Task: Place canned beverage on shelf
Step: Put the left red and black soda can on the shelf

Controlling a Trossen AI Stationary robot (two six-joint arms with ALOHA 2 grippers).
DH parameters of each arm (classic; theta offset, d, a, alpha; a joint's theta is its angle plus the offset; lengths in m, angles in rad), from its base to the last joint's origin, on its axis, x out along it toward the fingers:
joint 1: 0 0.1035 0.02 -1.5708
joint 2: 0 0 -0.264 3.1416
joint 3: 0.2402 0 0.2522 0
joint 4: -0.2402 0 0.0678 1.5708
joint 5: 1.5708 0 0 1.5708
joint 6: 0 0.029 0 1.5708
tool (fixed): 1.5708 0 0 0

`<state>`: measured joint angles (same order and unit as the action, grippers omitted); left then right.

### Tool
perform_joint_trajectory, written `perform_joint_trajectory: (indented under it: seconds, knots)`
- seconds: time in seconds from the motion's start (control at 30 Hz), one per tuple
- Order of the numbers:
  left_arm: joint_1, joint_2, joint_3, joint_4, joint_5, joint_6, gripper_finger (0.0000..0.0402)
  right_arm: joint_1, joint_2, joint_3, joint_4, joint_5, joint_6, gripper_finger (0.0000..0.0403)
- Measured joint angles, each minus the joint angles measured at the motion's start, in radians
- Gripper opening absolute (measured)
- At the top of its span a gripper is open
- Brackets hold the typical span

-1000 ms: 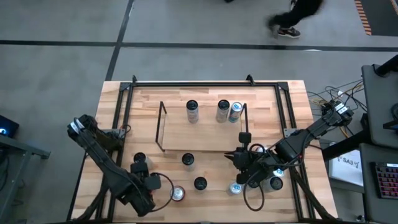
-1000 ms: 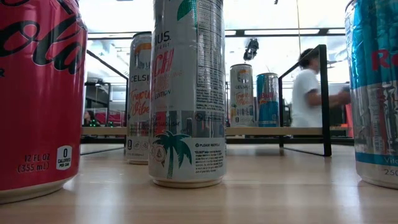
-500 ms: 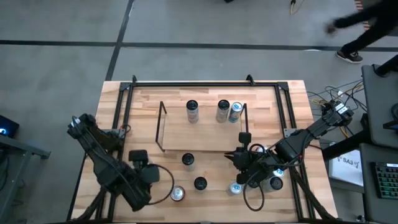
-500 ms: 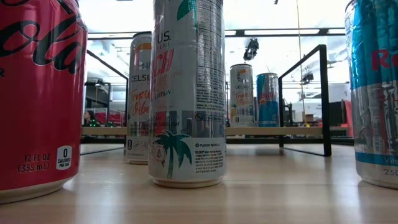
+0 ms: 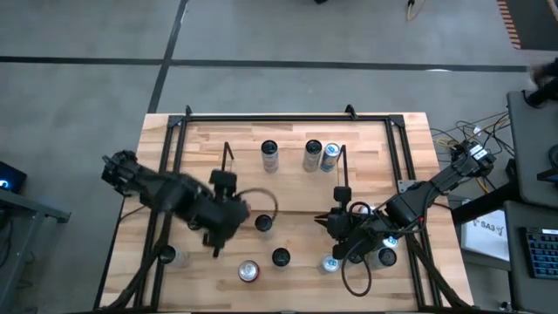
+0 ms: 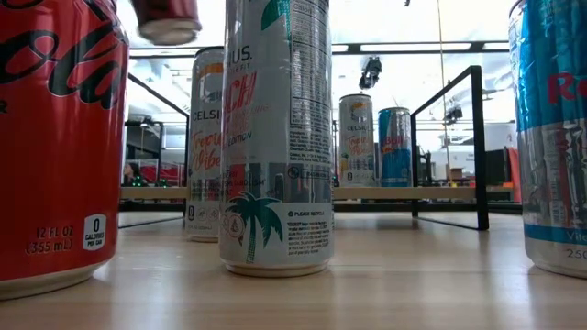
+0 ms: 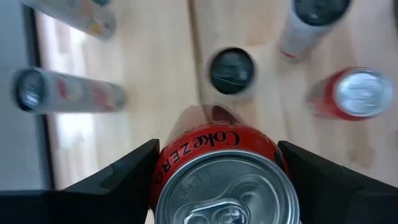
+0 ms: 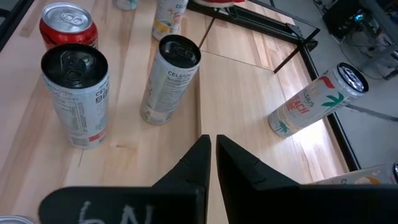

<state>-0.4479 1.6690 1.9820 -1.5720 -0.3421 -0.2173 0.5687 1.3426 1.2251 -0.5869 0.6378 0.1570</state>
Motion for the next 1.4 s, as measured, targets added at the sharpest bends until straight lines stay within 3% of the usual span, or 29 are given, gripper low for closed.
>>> perform_joint_trajectory:
  seconds: [0.37,0.7,1.03,1.4]
  knots:
    - [0.287,-0.002,-0.018,0.02,0.043,0.331,0.0282,0.0,0.0,0.0,0.0,-0.011,-0.009,0.0018]
    - [0.454,-0.001,-0.124,0.106,0.145,0.483,0.0282,0.0,0.0,0.0,0.0,-0.011,-0.019,0.0018]
    - [0.533,-0.001,-0.297,0.224,0.224,0.549,0.0282,0.0,0.0,0.001,0.0,-0.013,-0.026,0.0018]
    - [0.547,-0.002,-0.468,0.332,0.25,0.562,0.0282,0.0,0.0,0.002,0.0,-0.014,-0.027,0.0018]
